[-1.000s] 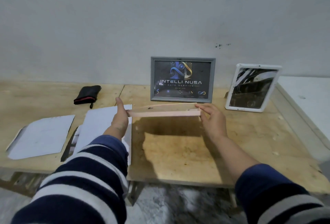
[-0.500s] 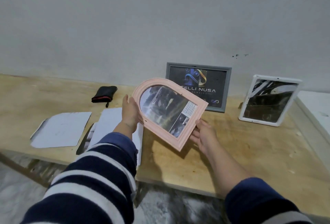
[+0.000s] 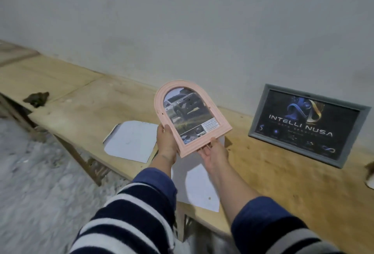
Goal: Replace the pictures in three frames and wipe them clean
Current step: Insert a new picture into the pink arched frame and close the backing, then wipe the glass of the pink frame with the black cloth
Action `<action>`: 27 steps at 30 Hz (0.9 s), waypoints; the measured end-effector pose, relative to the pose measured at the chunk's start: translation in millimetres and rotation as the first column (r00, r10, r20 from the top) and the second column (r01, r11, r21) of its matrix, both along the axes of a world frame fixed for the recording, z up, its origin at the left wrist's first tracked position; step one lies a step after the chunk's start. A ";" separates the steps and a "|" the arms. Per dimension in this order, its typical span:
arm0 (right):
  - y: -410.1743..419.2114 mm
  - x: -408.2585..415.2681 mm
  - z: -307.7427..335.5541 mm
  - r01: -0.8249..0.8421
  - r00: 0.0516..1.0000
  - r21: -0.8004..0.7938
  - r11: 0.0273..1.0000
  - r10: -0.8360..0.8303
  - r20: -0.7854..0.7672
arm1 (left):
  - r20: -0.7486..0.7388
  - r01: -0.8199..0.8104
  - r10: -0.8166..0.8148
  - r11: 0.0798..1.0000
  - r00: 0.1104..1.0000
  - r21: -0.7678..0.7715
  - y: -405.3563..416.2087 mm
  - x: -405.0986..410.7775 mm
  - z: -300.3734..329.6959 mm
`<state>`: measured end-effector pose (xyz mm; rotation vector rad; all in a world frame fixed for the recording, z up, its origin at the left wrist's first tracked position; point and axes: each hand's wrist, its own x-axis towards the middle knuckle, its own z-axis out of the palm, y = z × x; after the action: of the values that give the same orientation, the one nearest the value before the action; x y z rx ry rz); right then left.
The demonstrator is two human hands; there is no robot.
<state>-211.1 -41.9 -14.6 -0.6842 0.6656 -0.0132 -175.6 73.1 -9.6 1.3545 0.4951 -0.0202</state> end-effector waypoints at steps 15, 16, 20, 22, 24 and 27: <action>73.5 181.3 -48.0 -0.404 0.913 -0.623 0.670 0.258 -0.315 | 0.002 -0.181 0.186 0.954 0.983 0.241 169.6 144.7 -24.0; 72.1 189.1 -48.1 -0.395 0.918 -0.700 0.595 0.241 -0.314 | -0.005 -0.182 0.190 0.948 0.982 0.262 177.0 147.7 -27.3; 68.7 236.8 -51.0 -0.412 0.911 -0.863 0.291 0.130 -0.392 | -0.032 -0.187 0.204 0.943 0.979 0.274 204.7 175.6 -49.7; 69.5 258.5 -53.4 -0.480 0.877 -0.871 0.104 0.066 -0.476 | -0.061 -0.197 0.214 0.957 0.975 0.213 211.6 186.0 -56.9; 73.8 275.2 -57.9 -0.540 0.840 -0.841 -0.032 0.041 -0.541 | -0.089 -0.195 0.212 0.966 0.973 0.170 214.3 193.2 -60.5; 91.6 301.6 -70.3 -0.577 0.812 -0.807 -0.124 0.014 -0.583 | -0.101 -0.169 0.189 0.970 0.977 0.177 220.9 206.2 -68.9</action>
<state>90.5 49.8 -85.0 -2.4774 0.8011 0.1103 30.6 293.9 -78.5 1.4731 0.7310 0.0928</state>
